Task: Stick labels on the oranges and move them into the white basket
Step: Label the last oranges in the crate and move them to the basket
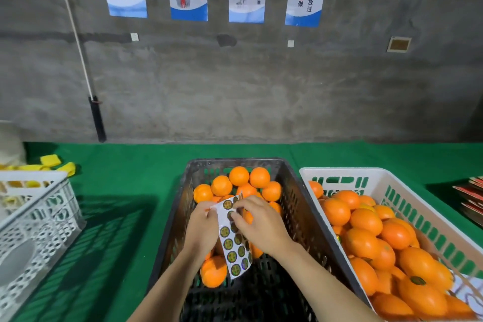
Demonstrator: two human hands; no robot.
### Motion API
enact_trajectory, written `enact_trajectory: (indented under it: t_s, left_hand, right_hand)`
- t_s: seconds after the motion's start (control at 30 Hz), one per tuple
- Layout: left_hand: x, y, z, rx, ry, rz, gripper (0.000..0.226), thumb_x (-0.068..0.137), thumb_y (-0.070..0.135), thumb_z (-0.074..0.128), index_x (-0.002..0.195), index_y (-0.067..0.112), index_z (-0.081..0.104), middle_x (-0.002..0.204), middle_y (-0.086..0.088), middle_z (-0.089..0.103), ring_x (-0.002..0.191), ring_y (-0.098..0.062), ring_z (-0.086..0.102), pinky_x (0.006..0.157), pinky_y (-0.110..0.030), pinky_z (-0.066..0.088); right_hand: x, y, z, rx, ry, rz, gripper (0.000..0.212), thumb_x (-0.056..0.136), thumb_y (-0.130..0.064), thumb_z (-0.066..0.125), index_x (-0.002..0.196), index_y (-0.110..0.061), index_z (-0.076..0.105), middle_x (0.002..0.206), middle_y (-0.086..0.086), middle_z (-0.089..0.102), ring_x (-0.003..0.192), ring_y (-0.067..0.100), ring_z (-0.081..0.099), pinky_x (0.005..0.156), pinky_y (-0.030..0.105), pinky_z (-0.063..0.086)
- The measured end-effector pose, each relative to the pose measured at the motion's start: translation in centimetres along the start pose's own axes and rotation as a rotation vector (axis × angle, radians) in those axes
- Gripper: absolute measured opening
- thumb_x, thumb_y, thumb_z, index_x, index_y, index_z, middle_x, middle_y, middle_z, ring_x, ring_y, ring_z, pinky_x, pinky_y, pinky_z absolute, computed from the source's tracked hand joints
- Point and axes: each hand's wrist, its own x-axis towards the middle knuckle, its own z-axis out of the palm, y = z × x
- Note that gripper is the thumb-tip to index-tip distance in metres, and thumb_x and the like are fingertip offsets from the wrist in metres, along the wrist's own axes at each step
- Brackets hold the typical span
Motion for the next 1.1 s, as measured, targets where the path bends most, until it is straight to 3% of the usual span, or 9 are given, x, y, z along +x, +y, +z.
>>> enact_trajectory:
  t_s: [0.13, 0.23, 0.47, 0.57, 0.67, 0.77, 0.97, 1.03, 1.1]
  left_hand:
    - [0.1, -0.2, -0.3, -0.147, -0.022, -0.061, 0.034, 0.101, 0.011, 0.043, 0.068, 0.019, 0.049, 0.074, -0.01, 0.058, 0.071, -0.024, 0.05, 0.068, -0.037, 0.042]
    - [0.0, 0.1, -0.3, -0.222, -0.033, -0.131, 0.047, 0.102, 0.013, 0.045, 0.059, 0.028, 0.058, 0.069, -0.008, 0.063, 0.072, -0.027, 0.057, 0.07, -0.04, 0.047]
    - [0.2, 0.8, -0.2, -0.37, -0.064, -0.302, 0.015, 0.102, 0.015, 0.048, 0.108, 0.017, 0.061, 0.104, -0.009, 0.068, 0.094, -0.023, 0.066, 0.067, -0.03, 0.053]
    - [0.1, 0.8, -0.2, -0.361, -0.118, -0.327, 0.014, 0.097, 0.019, 0.059, 0.107, 0.01, 0.063, 0.107, -0.013, 0.068, 0.1, -0.028, 0.066, 0.074, -0.034, 0.054]
    - [-0.2, 0.6, -0.1, -0.263, -0.151, -0.264, 0.013, 0.096, 0.013, 0.06, 0.087, 0.004, 0.061, 0.091, -0.022, 0.059, 0.085, -0.03, 0.06, 0.074, -0.037, 0.047]
    - [-0.4, 0.4, -0.1, -0.144, -0.156, -0.174, 0.014, 0.097, 0.011, 0.054, 0.085, 0.007, 0.06, 0.084, -0.017, 0.058, 0.078, -0.023, 0.052, 0.071, -0.038, 0.039]
    - [-0.4, 0.2, -0.1, -0.043, -0.17, -0.158, 0.017, 0.096, 0.013, 0.051, 0.081, 0.008, 0.055, 0.079, -0.015, 0.055, 0.072, -0.021, 0.048, 0.067, -0.038, 0.034]
    - [-0.3, 0.1, -0.2, -0.047, -0.161, -0.177, 0.02, 0.097, 0.013, 0.051, 0.082, 0.003, 0.058, 0.078, -0.014, 0.057, 0.071, -0.022, 0.05, 0.067, -0.038, 0.036]
    - [-0.3, 0.0, -0.2, -0.033, -0.153, -0.179, 0.023, 0.097, 0.014, 0.051, 0.077, 0.004, 0.056, 0.074, -0.013, 0.056, 0.07, -0.024, 0.05, 0.065, -0.038, 0.035]
  right_hand:
    - [-0.4, -1.0, 1.1, 0.011, -0.014, -0.013, 0.041, 0.095, -0.051, 0.058, 0.127, -0.025, 0.062, 0.123, -0.01, 0.055, 0.114, 0.007, 0.05, 0.091, 0.024, 0.045]
    - [-0.4, -0.1, 1.5, 0.03, -0.001, 0.025, 0.041, 0.095, -0.049, 0.061, 0.128, -0.026, 0.061, 0.124, -0.013, 0.053, 0.114, 0.006, 0.05, 0.091, 0.022, 0.045]
    - [-0.1, 0.0, 2.2, 0.177, 0.031, 0.16, 0.042, 0.093, -0.045, 0.067, 0.132, -0.029, 0.063, 0.109, -0.023, 0.057, 0.097, -0.002, 0.051, 0.083, 0.017, 0.047]
    - [-0.1, 0.2, 2.6, 0.208, 0.039, 0.135, 0.029, 0.094, -0.035, 0.068, 0.119, -0.021, 0.073, 0.107, -0.006, 0.07, 0.096, 0.009, 0.06, 0.084, 0.035, 0.053]
    - [-0.3, -0.1, 2.5, 0.302, 0.011, 0.162, 0.017, 0.095, -0.032, 0.067, 0.107, -0.025, 0.077, 0.097, -0.001, 0.073, 0.091, 0.013, 0.063, 0.08, 0.042, 0.053]
    - [-0.3, -0.2, 2.1, 0.467, 0.004, 0.225, 0.013, 0.095, -0.028, 0.068, 0.092, -0.024, 0.08, 0.083, -0.001, 0.074, 0.079, 0.016, 0.066, 0.074, 0.045, 0.053]
    - [0.0, -0.4, 1.7, 0.648, -0.047, 0.299, 0.014, 0.093, -0.018, 0.07, 0.084, -0.019, 0.08, 0.077, -0.003, 0.074, 0.074, 0.003, 0.064, 0.073, 0.026, 0.055]
    - [0.0, -0.5, 1.4, 0.712, -0.055, 0.312, 0.017, 0.093, -0.017, 0.07, 0.082, -0.007, 0.079, 0.075, 0.011, 0.071, 0.071, 0.009, 0.062, 0.072, 0.03, 0.054]
    - [-0.1, -0.7, 1.1, 0.785, -0.079, 0.317, 0.015, 0.091, -0.02, 0.073, 0.079, -0.019, 0.081, 0.078, 0.01, 0.074, 0.074, 0.012, 0.065, 0.074, 0.034, 0.055]
